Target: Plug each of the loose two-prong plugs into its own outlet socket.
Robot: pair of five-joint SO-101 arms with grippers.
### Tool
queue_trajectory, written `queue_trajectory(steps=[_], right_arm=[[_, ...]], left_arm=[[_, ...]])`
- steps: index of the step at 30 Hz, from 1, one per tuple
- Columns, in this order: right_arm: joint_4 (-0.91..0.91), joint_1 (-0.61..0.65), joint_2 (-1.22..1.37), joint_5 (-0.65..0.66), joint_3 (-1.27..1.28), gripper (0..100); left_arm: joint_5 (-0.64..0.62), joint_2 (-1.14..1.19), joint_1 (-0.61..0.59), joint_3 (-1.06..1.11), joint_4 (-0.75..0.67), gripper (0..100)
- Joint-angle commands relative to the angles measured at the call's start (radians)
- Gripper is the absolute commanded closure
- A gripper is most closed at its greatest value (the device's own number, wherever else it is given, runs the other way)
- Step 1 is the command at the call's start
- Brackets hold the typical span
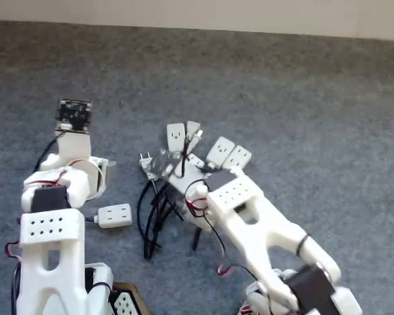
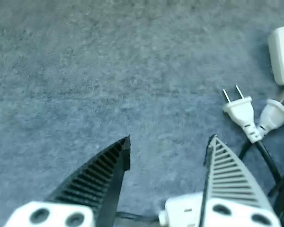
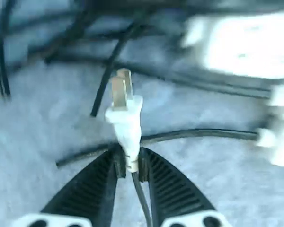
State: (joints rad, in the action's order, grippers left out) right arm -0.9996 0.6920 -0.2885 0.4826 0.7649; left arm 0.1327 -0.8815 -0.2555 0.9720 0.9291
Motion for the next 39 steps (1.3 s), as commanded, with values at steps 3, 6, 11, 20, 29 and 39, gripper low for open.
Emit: queue_trajectory(steps=[3, 6, 11, 20, 29, 39], right_arm=[[0.159, 0.01, -0.389, -0.203, 0.094, 99.2], [0.254, 0.048, -0.521, -0.236, 0.223, 99.2], [0.297, 0.122, -0.582, -0.285, 0.312, 99.2], [0.311, 0.229, -0.585, -0.354, 0.321, 99.2], [0.245, 0.228, -0.593, -0.354, 0.297, 99.2], [0.03, 0.226, -0.593, -0.385, 0.038, 99.2]], left_arm=[[0.107, -0.002, -0.004, -0.289, 0.338, 73], [0.163, -0.002, 0.076, -0.404, 0.509, 67], [0.166, -0.01, 0.213, -0.512, 0.618, 65], [0.074, -0.01, 0.308, -0.372, 0.451, 65], [0.068, -0.01, 0.3, -0.073, 0.196, 65], [0.068, -0.01, 0.306, 0.091, 0.064, 65]])
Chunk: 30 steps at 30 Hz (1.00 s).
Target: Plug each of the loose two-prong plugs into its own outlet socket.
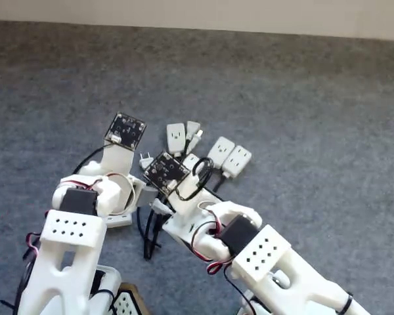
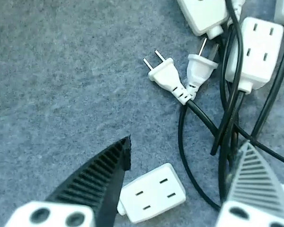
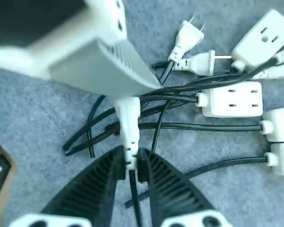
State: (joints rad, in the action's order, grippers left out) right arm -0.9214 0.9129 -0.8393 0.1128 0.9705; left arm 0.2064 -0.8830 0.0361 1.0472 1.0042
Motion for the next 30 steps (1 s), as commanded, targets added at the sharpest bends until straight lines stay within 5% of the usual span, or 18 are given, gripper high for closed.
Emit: queue_trajectory(steps=[1, 12, 21, 30], right_arm=[[-0.064, 0.005, -0.041, -0.015, -0.196, 99.2], [-0.094, 0.002, -0.031, -0.005, -0.174, 99.2], [-0.15, -0.054, -0.027, 0.021, -0.165, 99.2], [-0.15, -0.036, 0.193, -0.032, -0.298, 99.2]], left_arm=[[-0.005, -0.008, 0.015, 0.021, -0.011, 65], [-0.002, -0.008, -0.039, -0.002, -0.009, 65], [0.126, 0.002, -0.45, -0.318, 0.071, 65], [0.313, 0.185, -0.86, -0.36, 0.054, 65]])
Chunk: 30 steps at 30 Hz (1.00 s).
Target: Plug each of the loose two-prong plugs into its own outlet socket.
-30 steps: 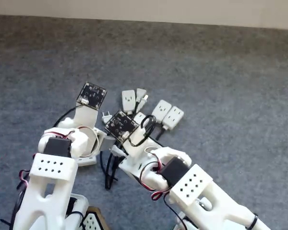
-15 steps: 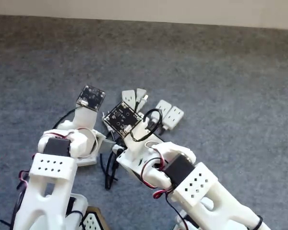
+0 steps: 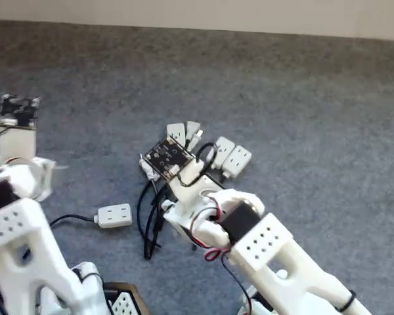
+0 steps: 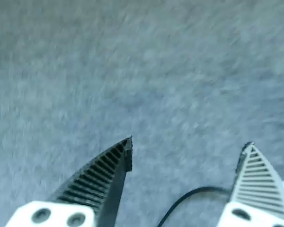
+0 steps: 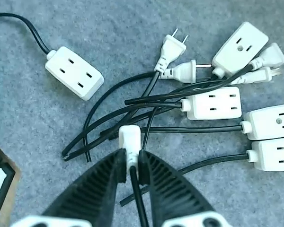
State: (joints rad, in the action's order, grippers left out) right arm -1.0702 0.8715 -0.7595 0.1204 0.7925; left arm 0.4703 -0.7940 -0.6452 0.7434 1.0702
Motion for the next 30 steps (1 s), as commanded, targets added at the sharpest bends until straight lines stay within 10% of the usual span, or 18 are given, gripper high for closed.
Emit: queue_trajectory(steps=[1, 11, 30], right_arm=[[-0.002, 0.015, 0.147, -0.046, -0.145, 99.2], [0.004, 0.036, 0.443, -0.213, -0.389, 99.2], [-0.199, 0.081, 0.808, -0.551, -0.765, 99.2]], left_arm=[[0.054, 0.128, -0.234, -0.068, -0.04, 65], [0.094, 0.381, -0.545, -0.128, -0.316, 65], [-0.008, 0.719, -0.648, 0.15, -1.115, 65]])
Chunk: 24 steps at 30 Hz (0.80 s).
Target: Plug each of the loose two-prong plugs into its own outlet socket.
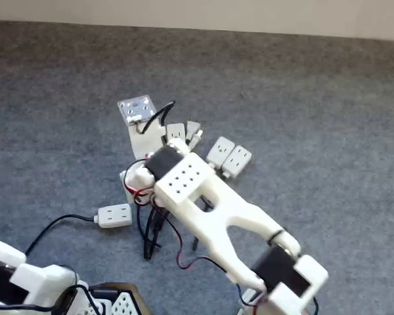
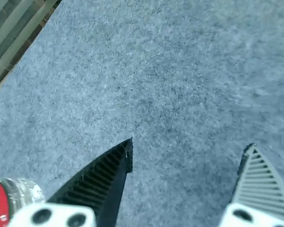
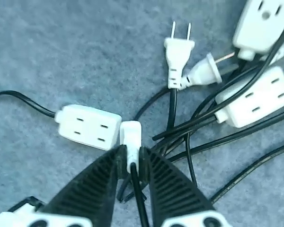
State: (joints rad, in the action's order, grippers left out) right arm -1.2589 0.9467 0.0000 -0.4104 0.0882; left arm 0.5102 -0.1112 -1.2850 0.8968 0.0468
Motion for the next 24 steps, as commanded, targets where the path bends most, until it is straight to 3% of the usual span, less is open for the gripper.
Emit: queue_trajectory(steps=[1, 10, 24], right_arm=[[0.001, 0.007, 0.065, -0.02, -0.062, 99.2], [0.053, 0.125, 0.045, -0.02, -0.067, 99.3], [0.03, 0.047, 0.038, -0.02, -0.082, 99.3]], left_arm=[[-0.048, 0.053, -0.008, -0.012, -0.103, 65], [-0.049, 0.217, -0.012, -0.14, -0.091, 65], [-0.049, 0.269, -0.01, -0.176, -0.095, 65]])
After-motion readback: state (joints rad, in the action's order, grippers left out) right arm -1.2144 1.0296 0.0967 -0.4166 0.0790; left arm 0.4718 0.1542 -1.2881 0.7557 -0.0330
